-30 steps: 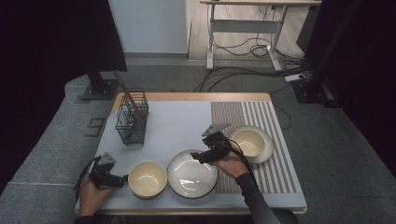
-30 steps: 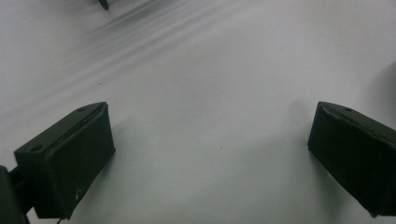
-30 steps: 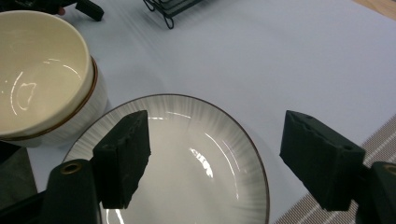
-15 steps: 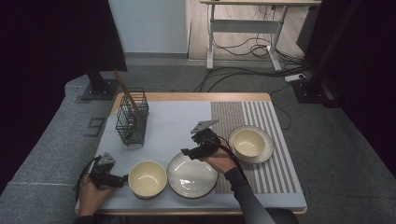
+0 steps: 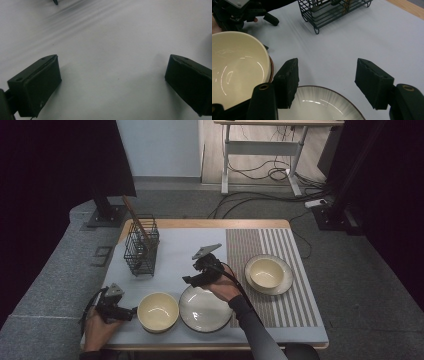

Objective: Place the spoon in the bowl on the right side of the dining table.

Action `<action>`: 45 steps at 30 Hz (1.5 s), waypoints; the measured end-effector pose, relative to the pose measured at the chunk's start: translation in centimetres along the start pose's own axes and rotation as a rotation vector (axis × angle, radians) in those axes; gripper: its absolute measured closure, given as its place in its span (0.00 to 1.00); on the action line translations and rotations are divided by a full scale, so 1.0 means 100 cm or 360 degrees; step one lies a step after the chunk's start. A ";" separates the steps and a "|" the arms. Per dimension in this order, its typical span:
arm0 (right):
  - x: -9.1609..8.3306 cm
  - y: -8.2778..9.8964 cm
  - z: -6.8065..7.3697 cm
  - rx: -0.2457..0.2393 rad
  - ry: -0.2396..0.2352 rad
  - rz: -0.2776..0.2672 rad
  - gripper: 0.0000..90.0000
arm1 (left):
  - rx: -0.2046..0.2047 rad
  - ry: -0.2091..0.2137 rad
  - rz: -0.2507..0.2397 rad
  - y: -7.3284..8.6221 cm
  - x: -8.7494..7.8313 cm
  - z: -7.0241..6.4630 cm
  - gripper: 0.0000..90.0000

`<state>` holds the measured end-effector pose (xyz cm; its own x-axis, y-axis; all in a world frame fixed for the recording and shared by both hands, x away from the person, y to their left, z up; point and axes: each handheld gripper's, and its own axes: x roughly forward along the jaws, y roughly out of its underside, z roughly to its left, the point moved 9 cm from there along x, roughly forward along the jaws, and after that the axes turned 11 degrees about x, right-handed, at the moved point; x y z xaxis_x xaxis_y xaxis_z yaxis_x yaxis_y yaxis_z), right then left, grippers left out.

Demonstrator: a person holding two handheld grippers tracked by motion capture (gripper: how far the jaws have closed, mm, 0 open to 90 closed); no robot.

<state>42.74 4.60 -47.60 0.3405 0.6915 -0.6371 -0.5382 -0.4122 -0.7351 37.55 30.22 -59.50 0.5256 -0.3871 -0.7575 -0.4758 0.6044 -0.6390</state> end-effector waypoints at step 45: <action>0.054 -0.070 0.039 -0.0175 -0.0079 -0.0086 0.66 | -0.0004 0.0003 0.0001 0.000 0.000 0.000 0.00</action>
<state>45.33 13.49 -44.99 0.3266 0.7417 -0.5859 -0.4313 -0.4346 -0.7906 37.56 30.21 -59.51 0.5240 -0.3882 -0.7581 -0.4777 0.6030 -0.6389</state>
